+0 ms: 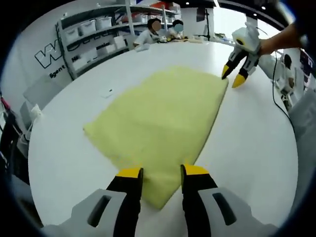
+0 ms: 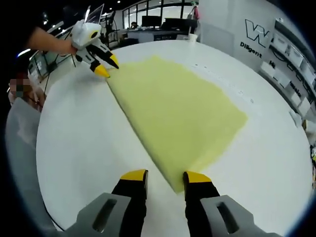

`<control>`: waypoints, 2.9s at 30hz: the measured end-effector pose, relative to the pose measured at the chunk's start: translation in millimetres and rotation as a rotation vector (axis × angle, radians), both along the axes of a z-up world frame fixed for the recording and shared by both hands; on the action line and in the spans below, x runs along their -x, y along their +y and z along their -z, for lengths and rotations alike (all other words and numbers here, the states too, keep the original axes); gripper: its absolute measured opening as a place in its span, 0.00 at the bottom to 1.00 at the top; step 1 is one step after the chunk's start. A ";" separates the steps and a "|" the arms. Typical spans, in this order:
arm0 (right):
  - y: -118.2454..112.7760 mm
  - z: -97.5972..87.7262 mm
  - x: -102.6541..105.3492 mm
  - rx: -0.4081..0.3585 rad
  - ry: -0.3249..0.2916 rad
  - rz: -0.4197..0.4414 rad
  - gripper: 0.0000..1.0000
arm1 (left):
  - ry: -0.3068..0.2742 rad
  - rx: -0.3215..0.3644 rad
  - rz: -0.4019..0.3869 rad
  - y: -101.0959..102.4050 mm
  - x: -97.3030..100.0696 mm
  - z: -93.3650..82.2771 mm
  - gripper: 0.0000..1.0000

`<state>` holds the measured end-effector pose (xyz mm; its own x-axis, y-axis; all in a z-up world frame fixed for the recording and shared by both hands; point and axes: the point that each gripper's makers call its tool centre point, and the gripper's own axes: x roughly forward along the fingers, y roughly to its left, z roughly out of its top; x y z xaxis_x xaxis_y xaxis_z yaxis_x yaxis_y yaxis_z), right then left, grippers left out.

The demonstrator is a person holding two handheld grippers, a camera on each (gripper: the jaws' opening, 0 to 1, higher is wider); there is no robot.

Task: Fold the garment on the visible template until the final outline fits inside the template.

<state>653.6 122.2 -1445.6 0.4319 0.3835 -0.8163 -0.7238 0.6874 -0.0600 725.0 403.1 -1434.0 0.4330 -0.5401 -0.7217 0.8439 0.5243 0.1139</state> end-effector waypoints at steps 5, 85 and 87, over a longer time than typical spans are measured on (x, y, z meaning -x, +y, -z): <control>-3.1 0.2 -3.0 0.023 -0.018 -0.008 0.19 | 0.004 -0.014 -0.006 6.4 4.3 1.7 0.36; 0.6 -51.9 12.5 -0.052 -0.177 0.065 0.39 | -0.076 -0.079 -0.111 32.1 42.4 -36.6 0.67; 2.0 -58.2 16.0 -0.066 -0.189 0.069 0.43 | -0.080 -0.072 -0.131 34.8 45.3 -41.1 0.68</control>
